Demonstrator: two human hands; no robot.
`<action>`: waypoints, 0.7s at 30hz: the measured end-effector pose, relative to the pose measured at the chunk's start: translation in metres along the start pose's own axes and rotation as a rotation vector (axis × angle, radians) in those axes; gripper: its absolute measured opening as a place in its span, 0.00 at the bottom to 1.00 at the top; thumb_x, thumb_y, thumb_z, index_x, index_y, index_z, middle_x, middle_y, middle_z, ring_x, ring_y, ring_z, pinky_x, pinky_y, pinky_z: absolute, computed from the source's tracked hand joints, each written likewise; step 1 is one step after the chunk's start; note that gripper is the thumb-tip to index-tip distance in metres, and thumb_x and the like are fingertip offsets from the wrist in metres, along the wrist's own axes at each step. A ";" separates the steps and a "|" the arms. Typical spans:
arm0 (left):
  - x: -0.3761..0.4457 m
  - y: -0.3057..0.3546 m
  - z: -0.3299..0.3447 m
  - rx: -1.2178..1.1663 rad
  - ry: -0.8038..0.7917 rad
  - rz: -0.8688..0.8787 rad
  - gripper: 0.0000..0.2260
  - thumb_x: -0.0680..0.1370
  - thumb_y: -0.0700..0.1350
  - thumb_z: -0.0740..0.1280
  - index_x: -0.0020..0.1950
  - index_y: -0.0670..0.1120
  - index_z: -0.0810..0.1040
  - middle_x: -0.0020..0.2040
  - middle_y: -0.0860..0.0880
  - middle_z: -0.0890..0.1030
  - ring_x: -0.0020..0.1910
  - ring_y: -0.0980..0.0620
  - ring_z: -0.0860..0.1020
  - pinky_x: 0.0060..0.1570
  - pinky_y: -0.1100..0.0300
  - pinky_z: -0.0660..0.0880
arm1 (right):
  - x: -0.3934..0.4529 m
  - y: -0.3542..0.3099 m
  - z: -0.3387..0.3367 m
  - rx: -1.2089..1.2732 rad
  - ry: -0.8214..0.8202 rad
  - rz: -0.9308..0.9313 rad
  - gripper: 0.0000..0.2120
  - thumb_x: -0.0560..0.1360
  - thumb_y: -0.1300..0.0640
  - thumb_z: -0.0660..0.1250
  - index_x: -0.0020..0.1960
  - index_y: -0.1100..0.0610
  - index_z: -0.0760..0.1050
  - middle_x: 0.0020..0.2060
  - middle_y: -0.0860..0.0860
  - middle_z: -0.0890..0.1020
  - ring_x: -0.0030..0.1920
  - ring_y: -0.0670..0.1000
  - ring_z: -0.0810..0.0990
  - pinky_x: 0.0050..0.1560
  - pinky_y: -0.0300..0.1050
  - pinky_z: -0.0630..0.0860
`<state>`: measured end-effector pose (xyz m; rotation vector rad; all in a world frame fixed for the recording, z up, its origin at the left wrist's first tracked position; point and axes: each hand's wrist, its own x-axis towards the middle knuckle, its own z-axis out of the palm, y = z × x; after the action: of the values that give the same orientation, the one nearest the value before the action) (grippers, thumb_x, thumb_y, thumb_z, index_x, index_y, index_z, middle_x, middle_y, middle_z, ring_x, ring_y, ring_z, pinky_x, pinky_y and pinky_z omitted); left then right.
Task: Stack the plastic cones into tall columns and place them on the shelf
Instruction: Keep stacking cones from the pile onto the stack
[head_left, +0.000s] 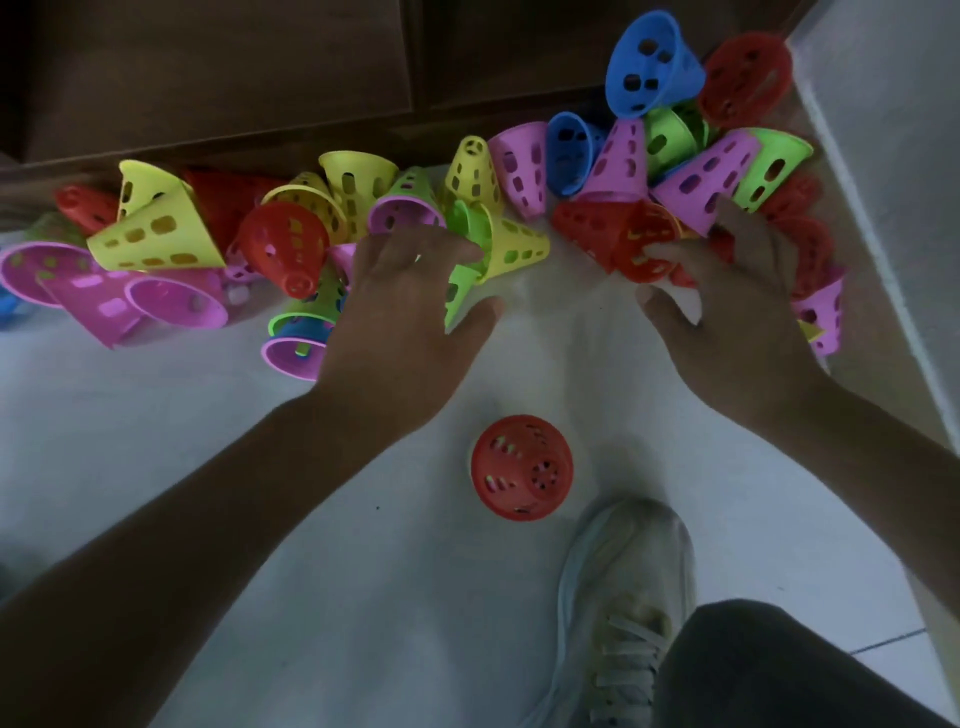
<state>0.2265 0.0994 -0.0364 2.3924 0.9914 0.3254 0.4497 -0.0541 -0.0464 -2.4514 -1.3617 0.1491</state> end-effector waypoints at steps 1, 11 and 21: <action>0.006 -0.003 0.002 0.024 -0.016 -0.009 0.21 0.76 0.59 0.64 0.64 0.50 0.77 0.61 0.48 0.79 0.64 0.45 0.74 0.63 0.53 0.66 | 0.005 0.007 0.003 -0.066 0.005 -0.022 0.16 0.77 0.52 0.71 0.64 0.54 0.78 0.76 0.63 0.62 0.74 0.69 0.58 0.74 0.63 0.62; 0.045 -0.001 0.015 0.082 -0.295 -0.087 0.26 0.78 0.57 0.69 0.75 0.58 0.67 0.64 0.47 0.75 0.68 0.43 0.68 0.67 0.41 0.67 | 0.041 0.034 0.012 -0.243 -0.100 -0.049 0.27 0.77 0.49 0.68 0.75 0.52 0.70 0.80 0.66 0.50 0.77 0.72 0.48 0.74 0.67 0.58; 0.057 -0.006 0.019 0.037 -0.246 -0.024 0.24 0.78 0.42 0.73 0.73 0.54 0.73 0.63 0.50 0.80 0.42 0.59 0.71 0.49 0.63 0.71 | 0.042 0.034 0.018 -0.178 -0.039 -0.040 0.29 0.78 0.51 0.68 0.75 0.62 0.65 0.81 0.62 0.48 0.76 0.68 0.60 0.73 0.48 0.55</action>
<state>0.2710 0.1364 -0.0538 2.3809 0.9180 0.0031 0.4948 -0.0308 -0.0718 -2.5753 -1.4989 0.0685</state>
